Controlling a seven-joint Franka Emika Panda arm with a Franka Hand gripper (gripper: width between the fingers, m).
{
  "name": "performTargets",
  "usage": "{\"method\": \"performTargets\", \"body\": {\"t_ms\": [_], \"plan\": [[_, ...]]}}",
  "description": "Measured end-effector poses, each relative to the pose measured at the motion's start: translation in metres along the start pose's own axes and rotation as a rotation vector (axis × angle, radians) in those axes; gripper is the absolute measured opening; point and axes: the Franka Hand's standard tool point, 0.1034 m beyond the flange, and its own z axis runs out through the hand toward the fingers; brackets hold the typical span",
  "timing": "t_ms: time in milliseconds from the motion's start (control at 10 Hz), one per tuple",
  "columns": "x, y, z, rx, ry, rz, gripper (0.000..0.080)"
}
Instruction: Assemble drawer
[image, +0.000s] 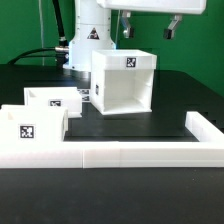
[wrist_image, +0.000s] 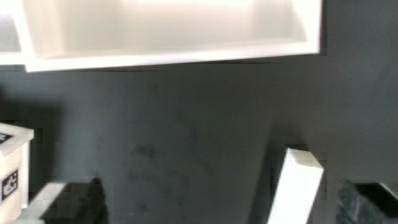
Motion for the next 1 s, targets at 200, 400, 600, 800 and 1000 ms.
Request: {"method": "performTargets", "body": {"t_ms": [200, 400, 600, 800, 1000], "plan": [[-0.001, 0.0, 0.0, 0.0, -0.001, 0.001, 0.065], [-0.023, -0.004, 0.009, 0.039, -0.013, 0.068, 0.065], [-0.052, -0.013, 0.019, 0.049, -0.012, 0.081, 0.065], [-0.073, -0.024, 0.033, 0.058, -0.019, 0.082, 0.065], [-0.081, -0.03, 0.043, 0.063, -0.031, 0.093, 0.065]]}}
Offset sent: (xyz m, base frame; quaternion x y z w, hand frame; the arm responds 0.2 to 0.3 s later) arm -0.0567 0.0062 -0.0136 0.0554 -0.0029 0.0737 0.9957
